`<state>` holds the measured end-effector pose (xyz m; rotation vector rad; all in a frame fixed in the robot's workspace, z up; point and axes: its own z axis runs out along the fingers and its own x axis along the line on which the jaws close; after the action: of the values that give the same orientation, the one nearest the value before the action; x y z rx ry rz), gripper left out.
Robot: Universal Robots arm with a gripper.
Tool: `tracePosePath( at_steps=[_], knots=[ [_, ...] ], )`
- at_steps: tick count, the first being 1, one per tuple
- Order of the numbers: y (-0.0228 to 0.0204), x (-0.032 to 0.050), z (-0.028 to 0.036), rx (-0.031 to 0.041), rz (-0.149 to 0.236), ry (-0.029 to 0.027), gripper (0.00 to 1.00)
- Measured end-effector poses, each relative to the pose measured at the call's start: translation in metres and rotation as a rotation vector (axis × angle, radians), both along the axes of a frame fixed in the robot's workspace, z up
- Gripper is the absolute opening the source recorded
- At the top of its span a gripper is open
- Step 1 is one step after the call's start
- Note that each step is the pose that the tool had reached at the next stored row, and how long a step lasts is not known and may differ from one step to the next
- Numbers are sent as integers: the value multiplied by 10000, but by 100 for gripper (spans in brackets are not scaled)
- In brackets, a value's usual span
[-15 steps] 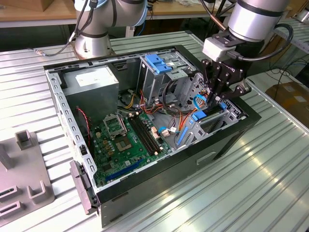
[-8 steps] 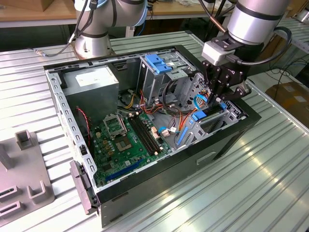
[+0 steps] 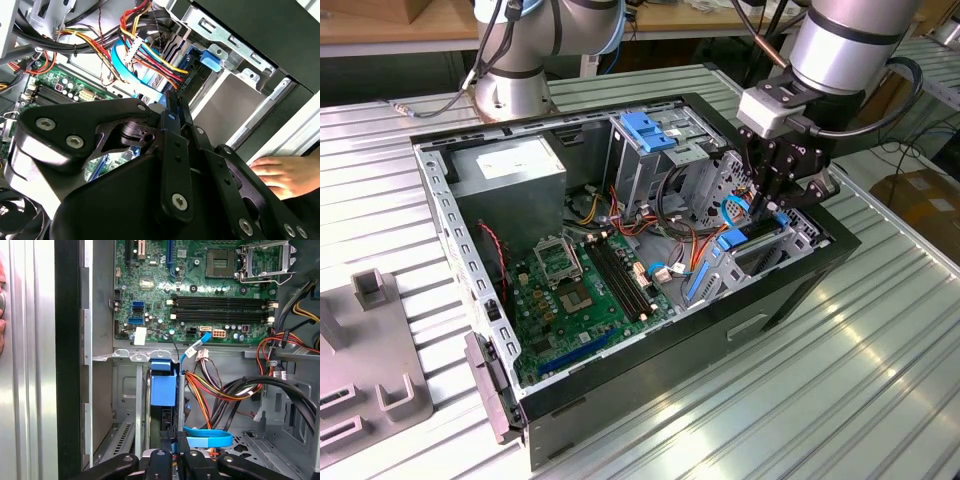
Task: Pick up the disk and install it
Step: 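Insert the second disk wire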
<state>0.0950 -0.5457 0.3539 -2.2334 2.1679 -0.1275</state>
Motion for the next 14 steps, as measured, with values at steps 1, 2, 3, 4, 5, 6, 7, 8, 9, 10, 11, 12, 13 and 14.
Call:
tracePosePath(
  at_steps=[1, 2, 3, 4, 5, 6, 7, 8, 9, 10, 11, 12, 13, 14],
  knots=[
    [0, 0, 0, 5, 0, -1, 16],
    [0, 0, 0, 10, 0, -1, 16],
    [0, 0, 0, 15, 0, -2, 16],
    [0, 0, 0, 20, 0, -3, 16],
    [0, 0, 1, 28, 1, -4, 16],
    [0, 0, 0, 34, 1, -5, 16],
    [0, 0, 0, 40, 1, -5, 16],
    [0, 0, 0, 47, 1, -7, 16],
    [0, 0, 0, 53, 1, -7, 16],
    [0, 0, 0, 60, 2, -8, 16],
    [0, 0, 0, 64, 2, -9, 16],
    [-1, 0, 0, 67, 2, -9, 16],
    [-2, 0, 0, 71, 1, -9, 16],
    [-4, -1, 0, 78, 1, -9, 16]
  ],
)
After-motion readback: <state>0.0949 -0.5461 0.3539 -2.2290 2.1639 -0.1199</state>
